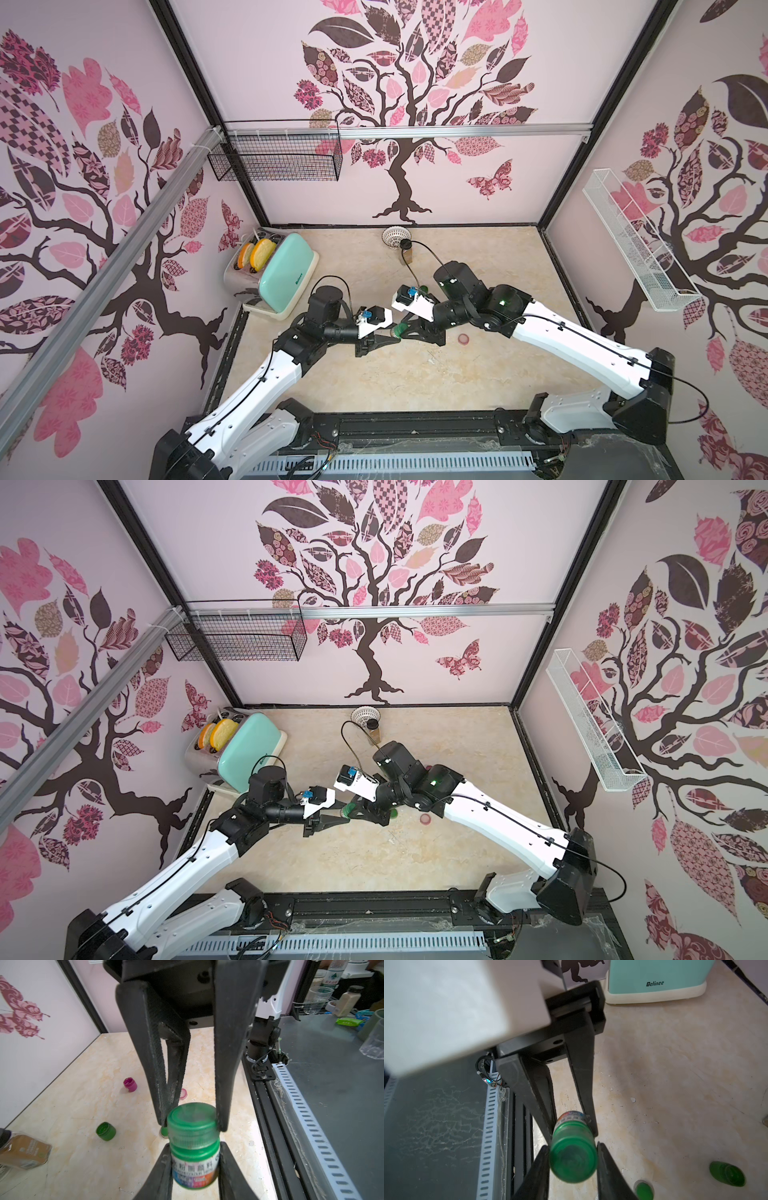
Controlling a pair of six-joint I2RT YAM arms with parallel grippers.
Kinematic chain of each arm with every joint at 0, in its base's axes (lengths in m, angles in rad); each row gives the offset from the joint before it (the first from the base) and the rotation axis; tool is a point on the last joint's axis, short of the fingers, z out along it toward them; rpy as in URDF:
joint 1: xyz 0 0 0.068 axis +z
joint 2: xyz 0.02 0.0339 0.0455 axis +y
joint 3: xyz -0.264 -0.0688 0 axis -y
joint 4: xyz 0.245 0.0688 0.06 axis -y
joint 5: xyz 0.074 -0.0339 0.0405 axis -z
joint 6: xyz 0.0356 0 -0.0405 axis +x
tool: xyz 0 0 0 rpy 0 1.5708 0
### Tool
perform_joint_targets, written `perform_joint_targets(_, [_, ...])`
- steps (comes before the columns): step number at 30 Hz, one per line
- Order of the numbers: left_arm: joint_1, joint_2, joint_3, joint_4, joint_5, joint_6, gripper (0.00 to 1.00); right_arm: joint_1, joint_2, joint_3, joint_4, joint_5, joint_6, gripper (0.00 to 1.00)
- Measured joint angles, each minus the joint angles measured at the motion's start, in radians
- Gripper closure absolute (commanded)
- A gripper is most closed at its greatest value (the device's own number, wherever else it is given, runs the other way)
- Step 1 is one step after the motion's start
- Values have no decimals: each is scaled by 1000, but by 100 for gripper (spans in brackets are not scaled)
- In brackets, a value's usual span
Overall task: Close the paint jar lid
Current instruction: Screw the lid onto the paint jar.
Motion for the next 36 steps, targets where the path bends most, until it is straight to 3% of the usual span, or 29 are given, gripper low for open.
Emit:
perform_joint_targets(7, [4,-51,-29,36,-137,-2,80,35,48,53,19,160,435,100])
perform_joint_targets(19, [5,-84,-54,49,-229,2,80,55,96,80,32,224,1129,99])
perform_joint_targets(25, [5,-84,-55,33,-244,5,80,54,114,87,30,199,1289,92])
perform_joint_targets(30, [5,-84,-56,25,-248,5,80,54,128,103,13,199,1306,81])
perform_joint_targets(36, [5,-87,-56,37,-243,5,80,51,125,121,-13,212,1262,56])
